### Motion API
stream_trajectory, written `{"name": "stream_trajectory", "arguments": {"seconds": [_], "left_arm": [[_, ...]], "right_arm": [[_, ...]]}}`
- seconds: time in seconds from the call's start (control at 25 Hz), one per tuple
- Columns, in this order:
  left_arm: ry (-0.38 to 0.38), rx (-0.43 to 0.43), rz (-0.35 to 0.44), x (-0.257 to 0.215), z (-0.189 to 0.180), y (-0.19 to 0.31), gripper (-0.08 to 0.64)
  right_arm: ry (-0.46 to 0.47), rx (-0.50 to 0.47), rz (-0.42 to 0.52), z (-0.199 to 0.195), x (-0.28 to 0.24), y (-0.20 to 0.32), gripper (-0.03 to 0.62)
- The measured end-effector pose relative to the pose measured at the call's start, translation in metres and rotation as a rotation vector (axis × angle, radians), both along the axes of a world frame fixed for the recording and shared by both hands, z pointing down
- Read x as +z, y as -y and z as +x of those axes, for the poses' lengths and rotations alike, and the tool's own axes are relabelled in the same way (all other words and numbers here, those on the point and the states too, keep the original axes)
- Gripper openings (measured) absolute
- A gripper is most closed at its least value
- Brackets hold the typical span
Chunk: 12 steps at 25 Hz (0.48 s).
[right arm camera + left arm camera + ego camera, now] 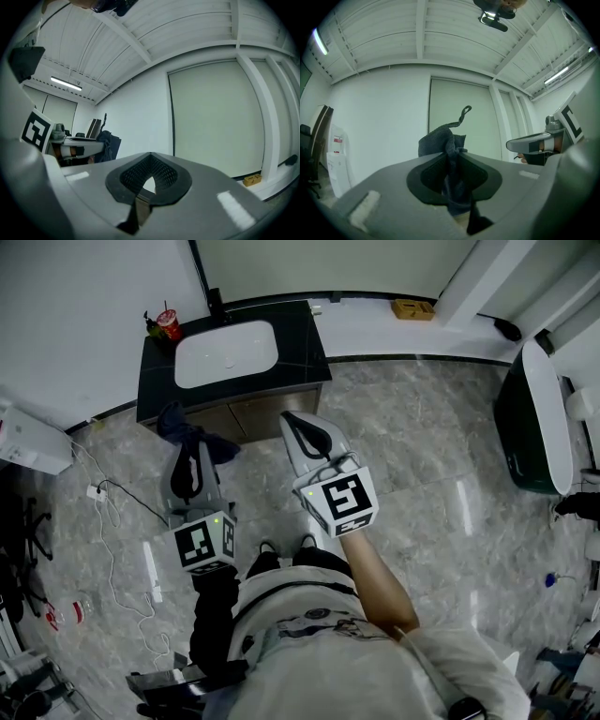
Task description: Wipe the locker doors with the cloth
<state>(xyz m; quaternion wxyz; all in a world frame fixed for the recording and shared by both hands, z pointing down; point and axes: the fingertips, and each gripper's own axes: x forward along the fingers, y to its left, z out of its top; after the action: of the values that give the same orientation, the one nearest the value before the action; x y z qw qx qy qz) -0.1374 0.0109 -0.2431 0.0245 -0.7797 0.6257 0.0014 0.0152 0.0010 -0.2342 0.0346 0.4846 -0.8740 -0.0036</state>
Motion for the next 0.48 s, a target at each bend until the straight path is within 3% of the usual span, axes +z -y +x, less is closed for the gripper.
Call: {"name": "stream_trajectory", "arguments": {"seconds": [0.48], "left_arm": [[-0.001,0.001,-0.008,0.0024,-0.0002,0.0033,0.069]], "right_arm": [[-0.009,-0.007,-0.002,-0.0038,0.0009,0.0025,0.003]]}}
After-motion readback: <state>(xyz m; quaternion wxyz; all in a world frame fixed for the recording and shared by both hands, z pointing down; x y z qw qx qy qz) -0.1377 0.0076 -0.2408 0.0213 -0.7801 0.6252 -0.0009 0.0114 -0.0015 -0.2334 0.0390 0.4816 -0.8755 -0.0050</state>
